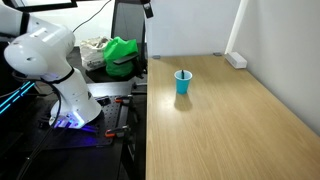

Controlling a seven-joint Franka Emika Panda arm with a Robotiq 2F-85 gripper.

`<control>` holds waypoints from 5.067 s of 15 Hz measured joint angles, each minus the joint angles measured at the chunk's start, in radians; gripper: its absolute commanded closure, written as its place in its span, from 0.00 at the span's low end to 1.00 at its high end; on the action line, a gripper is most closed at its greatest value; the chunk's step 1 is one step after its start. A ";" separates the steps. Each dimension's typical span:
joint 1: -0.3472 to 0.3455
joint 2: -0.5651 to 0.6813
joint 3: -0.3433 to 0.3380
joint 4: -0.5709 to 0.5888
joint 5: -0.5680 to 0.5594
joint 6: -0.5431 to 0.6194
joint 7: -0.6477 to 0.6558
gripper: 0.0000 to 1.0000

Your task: Remove the pen from the cup and put it on the table

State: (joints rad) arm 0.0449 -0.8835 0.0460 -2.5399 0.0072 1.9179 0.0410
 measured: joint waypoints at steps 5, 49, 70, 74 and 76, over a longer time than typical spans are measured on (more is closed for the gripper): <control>0.000 0.005 0.004 -0.014 -0.017 0.086 -0.001 0.00; 0.236 0.470 -0.273 -0.077 0.057 0.570 -1.578 0.00; 0.251 0.594 -0.258 -0.040 0.387 0.574 -1.993 0.00; 0.251 0.657 -0.226 -0.004 0.477 0.574 -2.062 0.00; 0.249 0.690 -0.204 0.014 0.519 0.574 -2.085 0.00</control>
State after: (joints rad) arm 0.2935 -0.1934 -0.1585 -2.5260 0.5264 2.4921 -2.0437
